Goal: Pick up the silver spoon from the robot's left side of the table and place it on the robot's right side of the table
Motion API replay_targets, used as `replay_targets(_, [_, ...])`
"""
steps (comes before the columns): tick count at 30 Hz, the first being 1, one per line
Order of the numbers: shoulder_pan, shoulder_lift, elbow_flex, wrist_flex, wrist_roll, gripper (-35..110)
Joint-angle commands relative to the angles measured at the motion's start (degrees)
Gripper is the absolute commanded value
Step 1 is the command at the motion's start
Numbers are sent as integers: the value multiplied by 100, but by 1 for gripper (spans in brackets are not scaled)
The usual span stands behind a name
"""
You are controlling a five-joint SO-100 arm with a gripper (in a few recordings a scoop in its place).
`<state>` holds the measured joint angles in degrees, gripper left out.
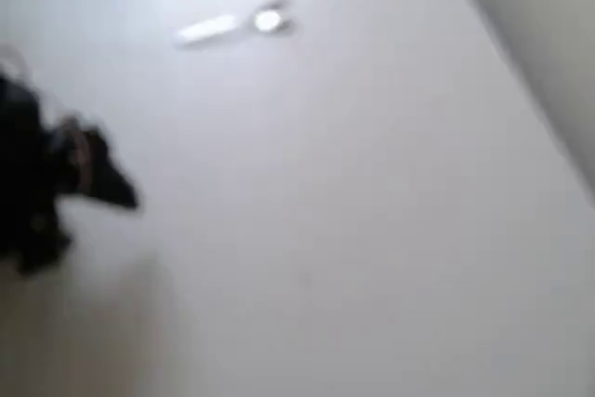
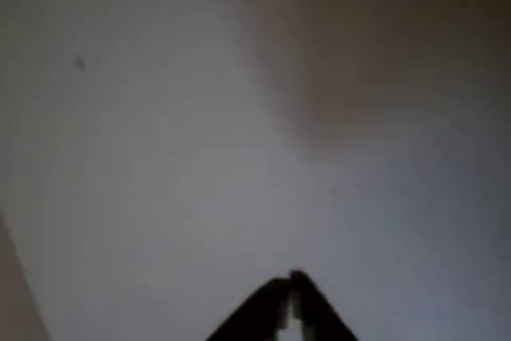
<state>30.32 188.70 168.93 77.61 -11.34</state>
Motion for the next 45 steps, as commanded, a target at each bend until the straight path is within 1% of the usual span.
replay_targets(1, [44,9,9,9,-70,-2])
replay_targets(7, [18,9,9,9,-97,-1])
replay_targets(8, [-176,9,9,9,-237,-2])
replay_targets(12, [-1731,-9,88,44,-1635,-2])
replay_targets(15, [-2285,-9,158,105,-2373,-2])
replay_targets(16, [-2382,-9,202,141,-2769,-1])
replay_targets(17, [-2426,0,334,123,-3612,-1])
replay_targets(18, [-2470,0,404,53,-3999,-1])
replay_targets(19, [-2610,0,360,-141,-3999,-1])
replay_targets(20, [-2725,0,132,-141,-3999,2])
replay_targets(22, [-3111,9,-571,70,-3709,18])
replay_targets(23, [-3419,-70,-940,123,-3533,20])
replay_targets(24, [-3735,-439,-1345,70,-3340,21])
replay_targets(25, [-4069,-1266,-1837,-62,-3120,21])
replay_targets(26, [-4351,-2558,-2531,-167,-2900,24])
replay_targets(27, [-4597,-3955,-3340,-123,-2856,32])
replay_targets(28, [-4790,-5133,-4104,-9,-2927,36])
replay_targets(29, [-4957,-6038,-4764,79,-3041,36])
replay_targets(32, [-5484,-7866,-6275,352,-3164,42])
replay_targets(33, [-5634,-8358,-6697,404,-3120,44])
replay_targets(38, [-6126,-10274,-8358,378,-3111,43])
replay_targets(45, [-6179,-12120,-10213,431,-3199,43])
